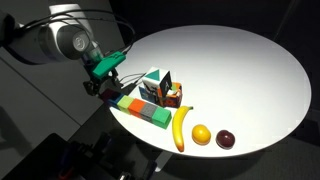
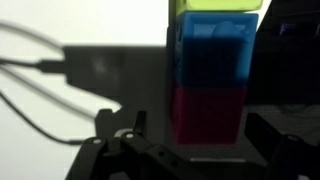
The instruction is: Move the pink block from the line of blocks to the left side of the table
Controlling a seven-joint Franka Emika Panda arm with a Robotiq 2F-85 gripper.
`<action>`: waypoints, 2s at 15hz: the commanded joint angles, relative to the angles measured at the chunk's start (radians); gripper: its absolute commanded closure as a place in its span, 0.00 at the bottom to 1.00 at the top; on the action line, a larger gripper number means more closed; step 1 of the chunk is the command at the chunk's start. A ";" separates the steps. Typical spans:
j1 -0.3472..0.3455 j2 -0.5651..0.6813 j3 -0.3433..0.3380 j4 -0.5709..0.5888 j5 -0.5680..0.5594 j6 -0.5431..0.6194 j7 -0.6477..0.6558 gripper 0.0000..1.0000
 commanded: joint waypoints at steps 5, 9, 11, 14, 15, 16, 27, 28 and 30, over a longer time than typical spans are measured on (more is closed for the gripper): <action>-0.021 0.001 0.013 -0.012 -0.020 0.021 0.032 0.00; -0.022 0.000 0.015 -0.019 -0.017 0.019 0.041 0.00; -0.022 0.002 0.017 -0.022 -0.015 0.018 0.045 0.00; -0.022 0.005 0.017 -0.026 -0.018 0.017 0.050 0.00; -0.018 0.007 0.013 -0.028 -0.024 0.023 0.055 0.20; -0.016 0.008 0.010 -0.029 -0.028 0.022 0.059 0.26; 0.008 0.013 -0.006 0.025 -0.035 -0.017 0.231 0.70; 0.011 0.016 -0.007 0.034 -0.035 -0.021 0.256 0.70; 0.020 0.022 -0.012 0.053 -0.040 -0.035 0.316 0.70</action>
